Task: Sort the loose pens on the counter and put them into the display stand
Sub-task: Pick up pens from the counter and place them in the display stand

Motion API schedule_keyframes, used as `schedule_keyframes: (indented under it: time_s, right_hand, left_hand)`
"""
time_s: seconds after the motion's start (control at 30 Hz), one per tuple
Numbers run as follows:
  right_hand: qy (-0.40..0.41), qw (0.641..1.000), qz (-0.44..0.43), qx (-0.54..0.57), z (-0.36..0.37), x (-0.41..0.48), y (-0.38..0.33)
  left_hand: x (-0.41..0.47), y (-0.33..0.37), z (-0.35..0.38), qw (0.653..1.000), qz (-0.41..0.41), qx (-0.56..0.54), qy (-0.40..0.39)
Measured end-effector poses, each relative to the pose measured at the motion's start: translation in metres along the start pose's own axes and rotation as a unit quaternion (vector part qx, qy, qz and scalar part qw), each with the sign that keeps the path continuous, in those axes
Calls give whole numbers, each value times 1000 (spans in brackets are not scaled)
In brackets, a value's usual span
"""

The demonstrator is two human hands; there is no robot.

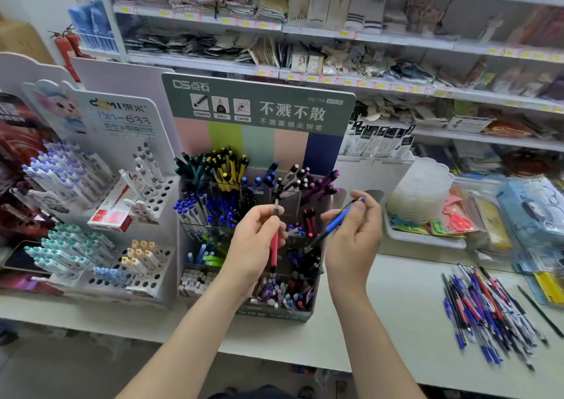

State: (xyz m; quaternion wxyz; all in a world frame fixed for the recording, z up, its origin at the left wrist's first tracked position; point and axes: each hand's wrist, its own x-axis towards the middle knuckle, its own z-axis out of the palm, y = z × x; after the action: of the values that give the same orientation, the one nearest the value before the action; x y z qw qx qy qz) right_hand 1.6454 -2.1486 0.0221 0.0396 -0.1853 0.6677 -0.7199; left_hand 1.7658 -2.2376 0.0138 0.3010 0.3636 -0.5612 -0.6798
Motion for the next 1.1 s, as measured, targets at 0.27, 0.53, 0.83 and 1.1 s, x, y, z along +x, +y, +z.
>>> schedule_keyframes:
  time_s: [0.27,0.53,0.83,1.1]
  right_hand:
    - [63,995,-21,-74,-27,12,16]
    - [-38,996,20,-82,-36,15,21]
    - [-15,1000,-17,-11,-44,20,6]
    - [67,997,26,34,-47,25,10]
  left_hand:
    - [3,3,17,998,53,-42,18]
    - [16,-8,36,890,105,443,-17]
    - [24,11,51,793,202,575,10]
    - [37,-8,62,819,273,505,2]
